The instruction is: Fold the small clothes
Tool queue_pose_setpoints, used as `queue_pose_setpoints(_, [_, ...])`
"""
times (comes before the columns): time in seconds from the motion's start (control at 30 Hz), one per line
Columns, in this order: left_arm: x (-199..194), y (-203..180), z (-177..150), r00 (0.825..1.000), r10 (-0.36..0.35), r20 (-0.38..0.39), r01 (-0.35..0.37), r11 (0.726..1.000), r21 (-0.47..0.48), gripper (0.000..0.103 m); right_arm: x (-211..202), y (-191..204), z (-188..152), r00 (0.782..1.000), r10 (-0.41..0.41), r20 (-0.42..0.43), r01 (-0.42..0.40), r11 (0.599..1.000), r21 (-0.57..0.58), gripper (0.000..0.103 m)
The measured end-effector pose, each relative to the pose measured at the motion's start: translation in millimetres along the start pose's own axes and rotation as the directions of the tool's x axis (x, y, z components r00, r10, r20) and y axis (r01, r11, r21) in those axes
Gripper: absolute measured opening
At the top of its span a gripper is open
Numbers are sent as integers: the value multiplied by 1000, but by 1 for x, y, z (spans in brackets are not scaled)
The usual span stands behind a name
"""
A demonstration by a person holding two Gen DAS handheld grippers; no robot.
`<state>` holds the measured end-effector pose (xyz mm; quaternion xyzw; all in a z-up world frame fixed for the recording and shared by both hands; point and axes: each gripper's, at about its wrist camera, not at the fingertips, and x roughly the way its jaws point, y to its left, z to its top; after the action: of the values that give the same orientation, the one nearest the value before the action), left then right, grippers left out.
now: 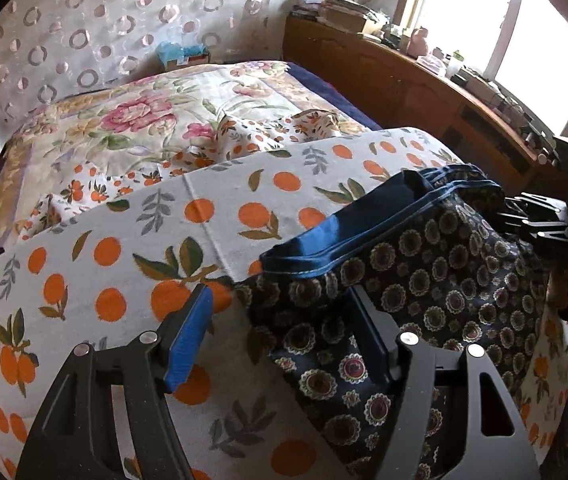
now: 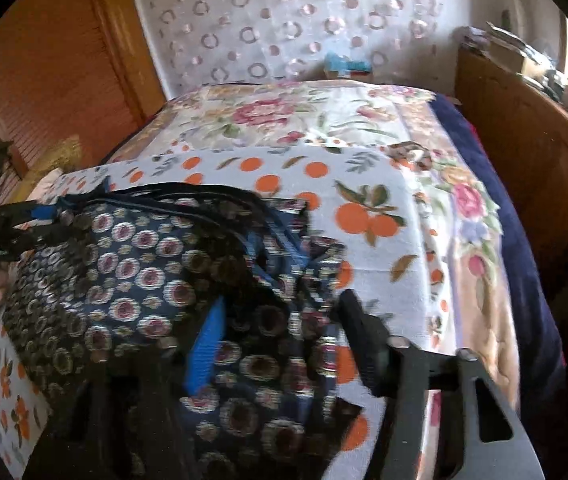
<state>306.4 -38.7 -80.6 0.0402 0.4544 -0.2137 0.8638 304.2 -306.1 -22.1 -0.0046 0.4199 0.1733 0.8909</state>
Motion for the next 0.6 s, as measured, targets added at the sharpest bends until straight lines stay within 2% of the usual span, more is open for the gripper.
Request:
queue_pose_setpoints(0.03, [1, -2, 0, 1000, 2, 4, -2, 1000, 9, 63, 0, 1, 0, 1000, 3, 0, -3, 1000, -10, 40])
queue_pose_setpoints(0.1, [1, -5, 1, 1000, -8, 7, 8, 1000, 19, 47, 0, 1, -1, 1000, 24, 1, -24, 1000, -21, 30])
queue_pose_setpoints(0.13, [1, -7, 2, 1000, -11, 6, 11, 1000, 22, 41, 0, -1, -2, 999, 38, 1, -38, 999, -17, 22])
queue_pose_setpoints(0.17, [2, -8, 3, 1000, -17, 3, 17, 1000, 25, 29, 0, -2, -3, 998, 55, 3, -55, 998, -14, 18])
queue_pose_setpoints(0.2, [2, -9, 3, 1000, -24, -2, 24, 999, 23, 18, -2, -1, -4, 998, 56, 12, -56, 998, -23, 17])
queue_pose_setpoints(0.27, [-3, -11, 3, 1000, -29, 3, 29, 999, 18, 10, -7, 1, -7, 998, 44, 41, -43, 999, -27, 14])
queue_pose_setpoints(0.43, [-39, -21, 0, 995, 4, 95, -7, 1000, 26, 8, -35, 4, -9, 988, 38, 152, -35, 999, -21, 12])
queue_pose_setpoints(0.6, [-76, -19, -5, 987, 26, 159, -29, 999, 19, 7, -60, 20, 1, 974, 56, 218, -37, 995, -91, 11])
